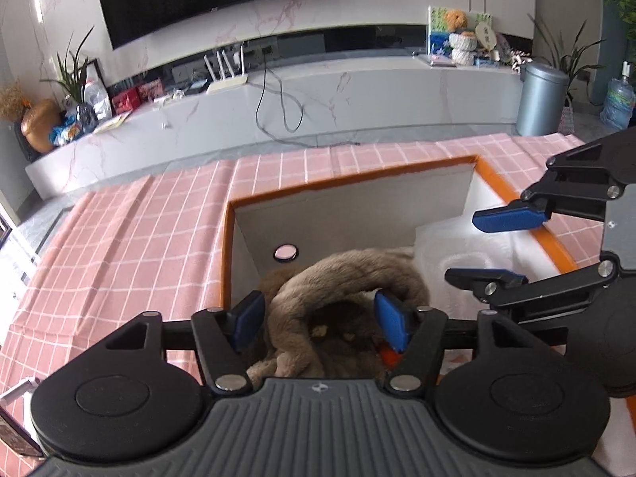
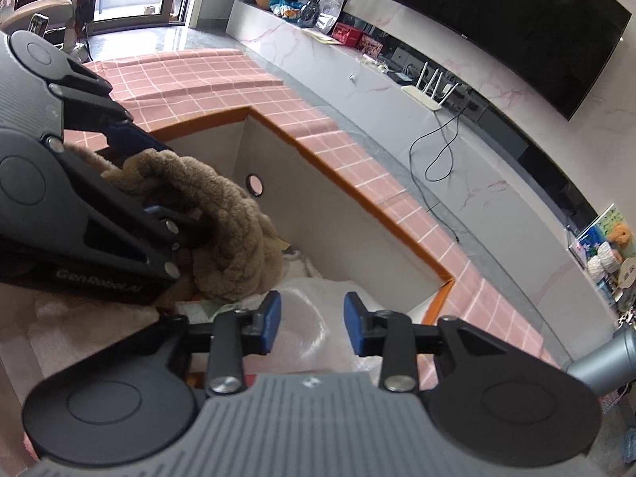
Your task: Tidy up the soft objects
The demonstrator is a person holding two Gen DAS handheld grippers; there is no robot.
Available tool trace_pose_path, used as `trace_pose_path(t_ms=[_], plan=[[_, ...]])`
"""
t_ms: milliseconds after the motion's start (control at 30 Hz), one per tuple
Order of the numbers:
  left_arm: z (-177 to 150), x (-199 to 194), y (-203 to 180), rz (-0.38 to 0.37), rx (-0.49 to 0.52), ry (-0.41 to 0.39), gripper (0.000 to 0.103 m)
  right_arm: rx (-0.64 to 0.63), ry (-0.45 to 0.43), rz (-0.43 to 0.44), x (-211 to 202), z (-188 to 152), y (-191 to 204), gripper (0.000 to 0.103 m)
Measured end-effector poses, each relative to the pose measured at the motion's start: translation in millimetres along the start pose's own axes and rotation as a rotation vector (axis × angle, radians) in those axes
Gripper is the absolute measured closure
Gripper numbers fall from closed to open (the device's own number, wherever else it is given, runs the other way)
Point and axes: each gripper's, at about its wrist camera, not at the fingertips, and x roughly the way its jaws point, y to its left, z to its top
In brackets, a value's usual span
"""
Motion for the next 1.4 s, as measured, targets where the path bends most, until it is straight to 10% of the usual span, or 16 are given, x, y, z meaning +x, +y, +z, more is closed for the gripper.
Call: trace_pose_path(t_ms=[333, 833, 1400], plan=[[13.9, -49.0, -8.7, -0.011, -0.016, -0.119, 0.020, 0.068, -0.038, -0.037, -53.1, -6.8, -18.6, 0.049], [2.1, -150.5, -39.8, -0.265, -0.107, -0.477, 0.020, 0.418, -0.233, -0.185, -206.5, -60.8, -31.8, 0.028], [-61.8, -173.5, -68.2, -0.302, -0.198, -0.461, 0.022, 0.655, -0.306, -0.399, -288.6, -152.6, 35.4, 0.015]])
